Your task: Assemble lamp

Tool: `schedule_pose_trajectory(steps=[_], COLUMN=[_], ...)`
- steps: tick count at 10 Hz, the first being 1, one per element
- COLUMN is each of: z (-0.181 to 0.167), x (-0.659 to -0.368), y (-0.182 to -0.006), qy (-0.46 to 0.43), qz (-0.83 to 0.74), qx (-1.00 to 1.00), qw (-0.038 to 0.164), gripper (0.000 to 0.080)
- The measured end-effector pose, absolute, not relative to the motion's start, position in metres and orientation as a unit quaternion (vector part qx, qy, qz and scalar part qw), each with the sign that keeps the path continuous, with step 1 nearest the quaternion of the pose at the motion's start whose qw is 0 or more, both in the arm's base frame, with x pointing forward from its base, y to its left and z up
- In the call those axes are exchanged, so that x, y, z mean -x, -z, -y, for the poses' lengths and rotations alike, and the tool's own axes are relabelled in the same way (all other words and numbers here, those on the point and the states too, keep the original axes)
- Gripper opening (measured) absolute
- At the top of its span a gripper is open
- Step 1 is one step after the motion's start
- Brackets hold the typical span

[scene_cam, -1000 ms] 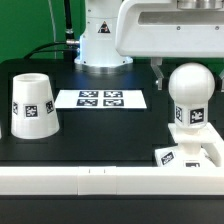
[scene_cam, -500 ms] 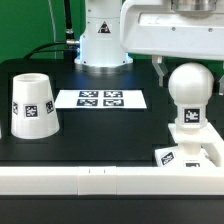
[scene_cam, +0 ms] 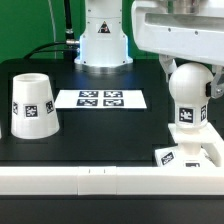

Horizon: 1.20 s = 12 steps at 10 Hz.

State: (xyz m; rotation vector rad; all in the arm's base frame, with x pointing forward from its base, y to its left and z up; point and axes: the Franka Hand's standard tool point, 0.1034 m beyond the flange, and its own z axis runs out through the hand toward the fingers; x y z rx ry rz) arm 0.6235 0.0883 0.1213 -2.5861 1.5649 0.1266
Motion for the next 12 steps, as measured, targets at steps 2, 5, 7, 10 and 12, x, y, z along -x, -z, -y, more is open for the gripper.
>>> schedule_pose_trajectory(steps=[2, 5, 7, 10, 12], z=[-0.0923, -0.0949, -0.0954, -0.0965, -0.0964], x=[-0.6233, -0.6230, -0.6226, -0.6227, -0.6225], y=[-0.1214, -0.1212, -0.1213, -0.1220, -0.1213], qy=[-0.052, -0.053, -0.047, -0.036, -0.032], qz=[-0.582, -0.573, -0.498, -0.367, -0.312], qx=[0.809, 0.815, 0.863, 0.927, 0.947], qw=[0.063, 0.065, 0.067, 0.074, 0.076], gripper=[0.0580, 0.0580, 0.0682, 0.0698, 0.0698])
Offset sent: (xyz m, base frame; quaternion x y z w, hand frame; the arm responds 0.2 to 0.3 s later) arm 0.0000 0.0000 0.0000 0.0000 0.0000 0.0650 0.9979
